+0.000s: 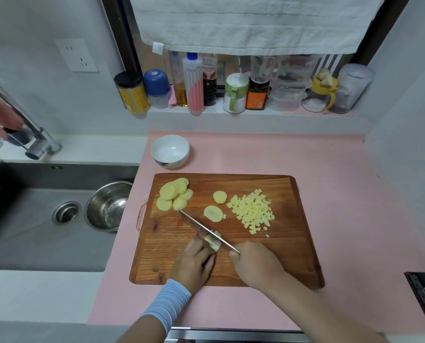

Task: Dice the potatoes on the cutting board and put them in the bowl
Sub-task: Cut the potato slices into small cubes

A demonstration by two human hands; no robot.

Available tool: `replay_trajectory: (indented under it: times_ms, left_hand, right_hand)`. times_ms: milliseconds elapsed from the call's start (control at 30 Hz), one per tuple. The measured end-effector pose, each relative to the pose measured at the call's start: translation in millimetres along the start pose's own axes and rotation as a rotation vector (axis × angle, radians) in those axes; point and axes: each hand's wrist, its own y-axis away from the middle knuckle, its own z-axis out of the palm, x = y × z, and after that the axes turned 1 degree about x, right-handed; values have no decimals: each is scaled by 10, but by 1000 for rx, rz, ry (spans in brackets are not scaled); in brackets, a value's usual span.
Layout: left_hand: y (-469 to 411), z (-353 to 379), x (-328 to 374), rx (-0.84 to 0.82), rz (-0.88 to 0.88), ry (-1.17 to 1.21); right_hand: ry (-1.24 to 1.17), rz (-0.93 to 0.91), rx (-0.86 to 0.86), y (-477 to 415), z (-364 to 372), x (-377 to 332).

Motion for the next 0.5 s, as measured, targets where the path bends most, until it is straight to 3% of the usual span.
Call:
replay_trajectory:
  times_ms: [500]
  left_hand:
    - [-2, -26, 35, 4, 3, 33]
  right_hand:
    - [61, -95, 45, 367, -78, -3]
